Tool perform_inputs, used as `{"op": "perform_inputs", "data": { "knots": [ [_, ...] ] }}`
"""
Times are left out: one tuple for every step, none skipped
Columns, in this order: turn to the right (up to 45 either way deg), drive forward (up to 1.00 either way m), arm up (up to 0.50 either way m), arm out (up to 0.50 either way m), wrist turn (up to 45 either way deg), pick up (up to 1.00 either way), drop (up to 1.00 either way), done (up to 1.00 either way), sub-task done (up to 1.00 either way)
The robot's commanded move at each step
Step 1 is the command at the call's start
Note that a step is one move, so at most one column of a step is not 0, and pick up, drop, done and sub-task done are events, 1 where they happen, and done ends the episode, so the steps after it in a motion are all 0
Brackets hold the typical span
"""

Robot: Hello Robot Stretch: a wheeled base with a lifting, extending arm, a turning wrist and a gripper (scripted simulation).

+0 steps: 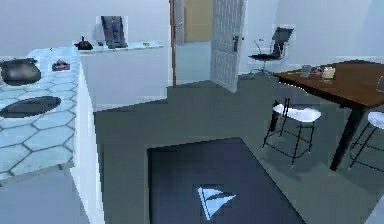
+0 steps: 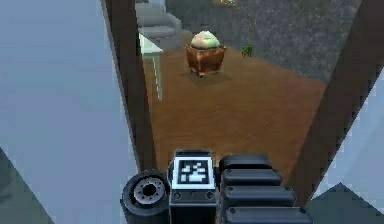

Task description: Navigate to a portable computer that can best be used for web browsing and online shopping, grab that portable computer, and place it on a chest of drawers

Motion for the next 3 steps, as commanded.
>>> {"op": "perform_inputs", "data": {
  "knots": [
    [0.0, 0.45, 0.0, 0.0, 0.0, 0.0, 0.0, 0.0, 0.0],
    [0.0, 1.0, 0.0, 0.0, 0.0, 0.0, 0.0, 0.0, 0.0],
    [0.0, 1.0, 0.0, 0.0, 0.0, 0.0, 0.0, 0.0, 0.0]
  ]
}}
